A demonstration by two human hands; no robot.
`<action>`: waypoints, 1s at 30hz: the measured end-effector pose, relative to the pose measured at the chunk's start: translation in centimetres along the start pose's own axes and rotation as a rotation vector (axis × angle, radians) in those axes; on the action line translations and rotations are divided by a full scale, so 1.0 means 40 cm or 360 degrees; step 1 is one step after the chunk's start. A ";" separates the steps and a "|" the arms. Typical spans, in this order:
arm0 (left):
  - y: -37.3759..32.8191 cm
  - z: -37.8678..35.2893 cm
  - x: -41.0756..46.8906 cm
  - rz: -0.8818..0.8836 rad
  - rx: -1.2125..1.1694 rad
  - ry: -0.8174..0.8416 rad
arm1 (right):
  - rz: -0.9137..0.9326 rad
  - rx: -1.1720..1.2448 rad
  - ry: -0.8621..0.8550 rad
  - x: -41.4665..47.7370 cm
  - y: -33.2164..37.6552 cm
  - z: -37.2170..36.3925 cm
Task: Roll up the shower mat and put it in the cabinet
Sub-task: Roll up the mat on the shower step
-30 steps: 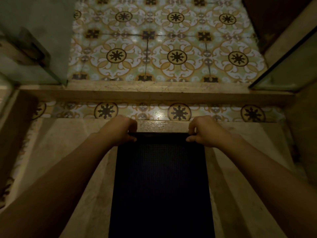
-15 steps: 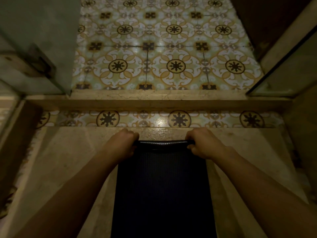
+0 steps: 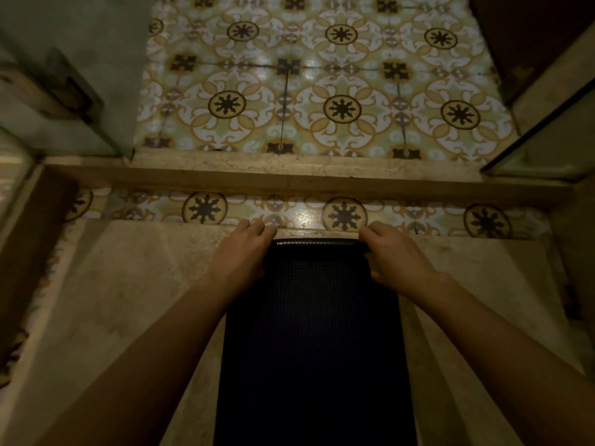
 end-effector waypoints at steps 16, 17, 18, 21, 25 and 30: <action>-0.014 0.005 -0.022 0.0052 0.0017 0.0014 | -0.0013 -0.0070 -0.0053 -0.034 0.016 0.011; -0.014 0.007 -0.020 0.0055 0.0024 0.0018 | -0.0031 -0.0085 -0.0062 -0.033 0.021 0.013; -0.015 0.010 -0.021 0.0066 0.0018 0.0009 | -0.0035 -0.0093 -0.0068 -0.036 0.028 0.015; -0.034 0.004 -0.038 0.0103 -0.0012 -0.0008 | 0.0010 -0.0074 -0.0060 -0.058 0.043 0.013; -0.040 -0.011 -0.054 0.0140 -0.0053 -0.0004 | 0.0062 0.0055 -0.0037 -0.087 0.034 0.020; -0.011 -0.003 -0.036 0.0101 -0.0087 0.0132 | 0.0011 -0.0021 0.0017 -0.074 0.030 0.032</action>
Point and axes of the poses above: each hand's wrist, its own x-axis towards the middle knuckle, its own z-axis out of the back of the hand, y = z × x, the point moved 6 cm from there along x, towards the middle knuckle, and after that the axes turned 3 degrees about y, right-handed, at the moved point
